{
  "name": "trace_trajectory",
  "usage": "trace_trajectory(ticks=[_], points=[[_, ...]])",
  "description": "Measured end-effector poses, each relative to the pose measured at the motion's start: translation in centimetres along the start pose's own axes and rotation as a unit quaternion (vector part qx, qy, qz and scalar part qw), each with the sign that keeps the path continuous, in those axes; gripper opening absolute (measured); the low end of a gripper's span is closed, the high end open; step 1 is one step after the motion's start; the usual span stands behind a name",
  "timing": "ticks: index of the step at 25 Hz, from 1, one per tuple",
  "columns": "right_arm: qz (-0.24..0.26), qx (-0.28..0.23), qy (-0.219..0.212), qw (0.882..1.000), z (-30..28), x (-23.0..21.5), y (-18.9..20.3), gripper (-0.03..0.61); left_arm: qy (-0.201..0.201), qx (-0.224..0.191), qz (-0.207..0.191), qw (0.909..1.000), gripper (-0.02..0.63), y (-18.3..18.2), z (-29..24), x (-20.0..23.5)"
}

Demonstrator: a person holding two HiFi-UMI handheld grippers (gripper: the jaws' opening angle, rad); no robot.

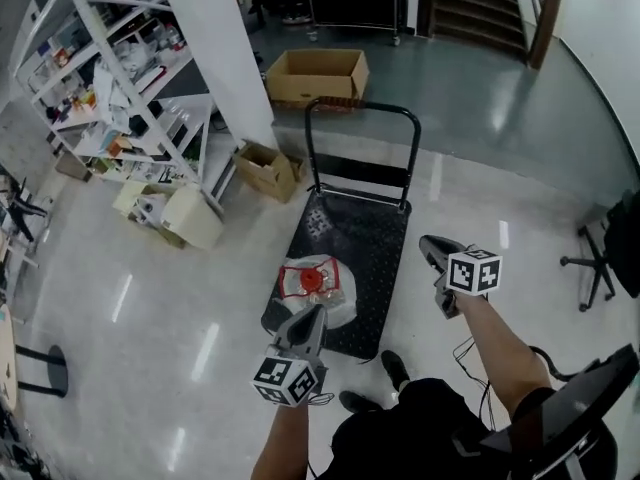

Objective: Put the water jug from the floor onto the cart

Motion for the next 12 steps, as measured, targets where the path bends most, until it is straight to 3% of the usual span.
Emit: trace_trajectory(ticks=[6,12], points=[[0.010,-0.068,0.052,0.996,10.1,-4.2,-3.2,0.003,0.068,-0.011,-0.033,0.9970,-0.008,-3.1,-4.4,-4.3],[0.027,-0.101,0.078,0.991,18.1,-10.0,-4.9,0.002,0.095,-0.005,-0.069,0.9931,-0.008,-6.1,-9.5,-11.3]])
Point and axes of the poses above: the fingertips, and each gripper's own axes: z backward along the fingers, x to its left, y out of its underside, the point moved 1 cm from there along z, backward along the fingers, and after that the axes turned 12 degrees about y, right-handed, at the moved point
